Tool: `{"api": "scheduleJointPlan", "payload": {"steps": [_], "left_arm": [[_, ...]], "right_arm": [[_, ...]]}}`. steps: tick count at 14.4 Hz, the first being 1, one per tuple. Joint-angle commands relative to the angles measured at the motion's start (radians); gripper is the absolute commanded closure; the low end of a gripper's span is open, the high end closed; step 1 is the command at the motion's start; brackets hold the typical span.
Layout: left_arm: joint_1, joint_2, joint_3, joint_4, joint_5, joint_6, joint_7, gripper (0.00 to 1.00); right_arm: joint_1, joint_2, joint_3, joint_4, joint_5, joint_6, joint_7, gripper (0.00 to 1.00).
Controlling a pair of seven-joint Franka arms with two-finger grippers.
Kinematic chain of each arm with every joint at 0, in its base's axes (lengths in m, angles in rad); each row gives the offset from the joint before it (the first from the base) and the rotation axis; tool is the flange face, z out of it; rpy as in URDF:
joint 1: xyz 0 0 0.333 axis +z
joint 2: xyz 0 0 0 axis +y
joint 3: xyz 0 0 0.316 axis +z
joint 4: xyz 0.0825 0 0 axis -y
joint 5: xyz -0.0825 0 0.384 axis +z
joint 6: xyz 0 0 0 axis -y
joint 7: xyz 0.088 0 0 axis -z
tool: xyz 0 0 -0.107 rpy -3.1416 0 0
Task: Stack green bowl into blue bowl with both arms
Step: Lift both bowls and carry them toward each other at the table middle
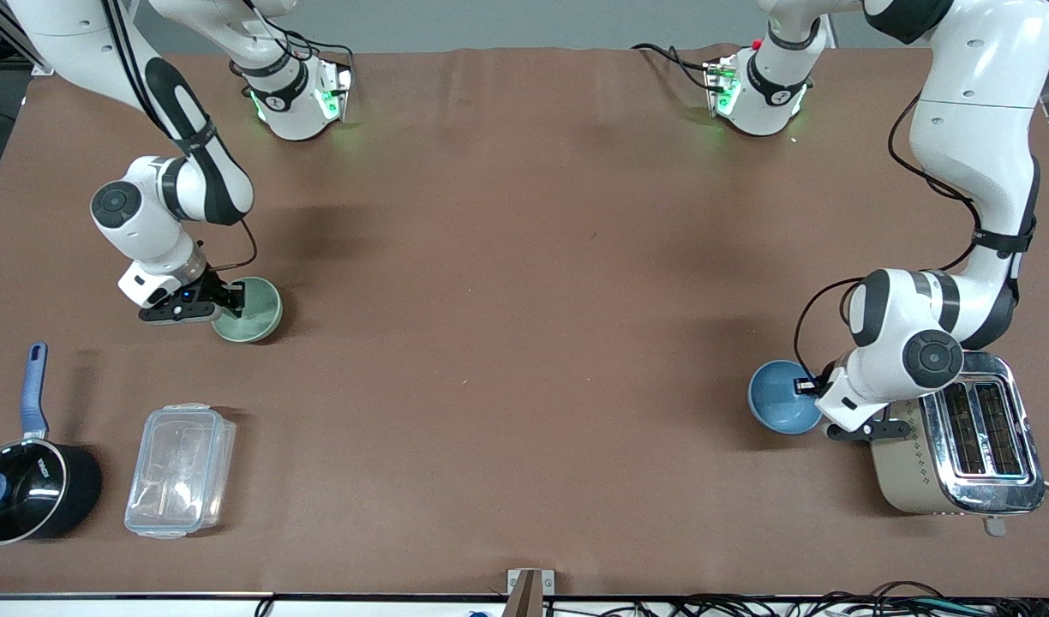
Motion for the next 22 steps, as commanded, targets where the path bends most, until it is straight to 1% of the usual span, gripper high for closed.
{"api": "scheduleJointPlan", "payload": {"steps": [1,3,5,6,7,8,10,12,13,15,16,18,19,21,22], "left_arm": [[0.002,-0.018,-0.051,0.008,-0.018,-0.003,-0.064,1.0],[0.001,-0.035,-0.123,0.039,-0.039,-0.004,-0.146,1.0],[-0.008,-0.033,-0.18,0.082,-0.088,-0.009,-0.237,1.0],[-0.016,-0.024,-0.22,0.108,-0.121,-0.008,-0.286,1.0],[-0.037,-0.013,-0.245,0.129,-0.139,-0.009,-0.324,1.0],[-0.077,-0.004,-0.253,0.146,-0.151,-0.008,-0.37,1.0],[-0.209,0.025,-0.248,0.194,-0.159,-0.001,-0.515,1.0],[-0.312,0.082,-0.245,0.263,-0.158,0.015,-0.663,1.0],[-0.364,0.105,-0.245,0.28,-0.158,0.044,-0.718,1.0],[-0.447,0.139,-0.239,0.283,-0.156,0.142,-0.824,1.0],[-0.479,0.152,-0.234,0.283,-0.155,0.166,-0.858,1.0],[-0.543,0.188,-0.219,0.283,-0.155,0.195,-0.892,1.0],[-0.583,0.202,-0.201,0.283,-0.155,0.219,-0.909,1.0],[-0.641,0.218,-0.159,0.283,-0.156,0.241,-0.94,0.98],[-0.66,0.229,-0.148,0.283,-0.156,0.241,-0.94,0.93]], "right_arm": [[-0.021,-0.029,0.008,-0.019,-0.011,-0.011,0.003,1.0],[-0.018,-0.049,0.008,-0.006,-0.011,-0.086,0.002,1.0],[-0.014,-0.099,0.008,0.018,-0.011,-0.187,0.002,1.0],[-0.012,-0.132,0.009,0.033,-0.011,-0.24,0.002,1.0],[-0.009,-0.161,0.012,0.055,-0.009,-0.307,0.003,1.0],[-0.006,-0.19,0.015,0.089,-0.009,-0.396,0.003,1.0],[0.003,-0.222,0.018,0.19,0.0,-0.595,0.009,1.0],[0.02,-0.224,0.023,0.32,0.004,-0.785,0.037,1.0],[0.037,-0.224,0.027,0.374,0.006,-0.859,0.07,1.0],[0.048,-0.224,0.055,0.405,0.075,-0.901,0.1,1.0],[0.048,-0.224,0.067,0.405,0.098,-0.901,0.118,1.0],[0.049,-0.221,0.099,0.406,0.099,-0.889,0.175,1.0],[0.049,-0.219,0.116,0.408,0.103,-0.874,0.208,1.0],[0.051,-0.207,0.176,0.408,0.103,-0.817,0.315,1.0],[0.051,-0.193,0.208,0.408,0.103,-0.788,0.371,1.0]]}}
